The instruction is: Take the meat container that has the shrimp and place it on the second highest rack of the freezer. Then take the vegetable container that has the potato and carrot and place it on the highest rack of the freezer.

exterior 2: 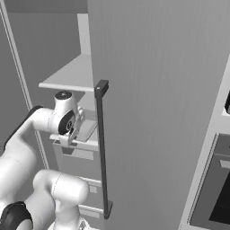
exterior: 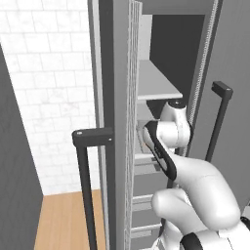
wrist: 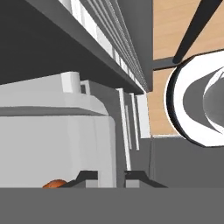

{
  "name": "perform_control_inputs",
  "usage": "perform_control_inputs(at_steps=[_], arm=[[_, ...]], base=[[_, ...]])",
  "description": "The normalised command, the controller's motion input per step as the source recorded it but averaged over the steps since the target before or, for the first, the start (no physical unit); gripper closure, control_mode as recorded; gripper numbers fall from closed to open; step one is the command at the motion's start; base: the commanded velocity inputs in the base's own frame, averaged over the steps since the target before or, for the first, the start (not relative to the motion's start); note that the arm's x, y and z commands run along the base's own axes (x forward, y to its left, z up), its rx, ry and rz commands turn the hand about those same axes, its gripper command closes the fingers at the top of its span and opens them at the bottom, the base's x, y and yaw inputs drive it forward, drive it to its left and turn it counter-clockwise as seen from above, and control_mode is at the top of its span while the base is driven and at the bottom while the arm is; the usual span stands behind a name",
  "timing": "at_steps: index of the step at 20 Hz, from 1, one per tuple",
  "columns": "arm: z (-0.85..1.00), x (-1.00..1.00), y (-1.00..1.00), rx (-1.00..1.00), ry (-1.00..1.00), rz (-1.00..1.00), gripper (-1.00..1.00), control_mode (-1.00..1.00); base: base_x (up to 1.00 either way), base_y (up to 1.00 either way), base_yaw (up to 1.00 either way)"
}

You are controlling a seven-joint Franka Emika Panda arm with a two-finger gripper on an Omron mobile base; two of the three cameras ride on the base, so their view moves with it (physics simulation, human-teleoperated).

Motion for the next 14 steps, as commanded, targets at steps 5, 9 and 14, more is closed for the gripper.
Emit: perform_control_inputs(at_steps=[5,9,14], arm=[[-0.19,0.33,0.00,0.00,-0.07,0.00,1.00,-1.00],[-0.01,0.46,0.00,0.00,0.00,0.00,1.00,-1.00],[0.05,0.55,0.00,0.00,0.06,-0.01,1.00,-1.00]], base=[[0.00,0.00,0.00],[0.00,0.00,0.00],[0.00,0.00,0.00]])
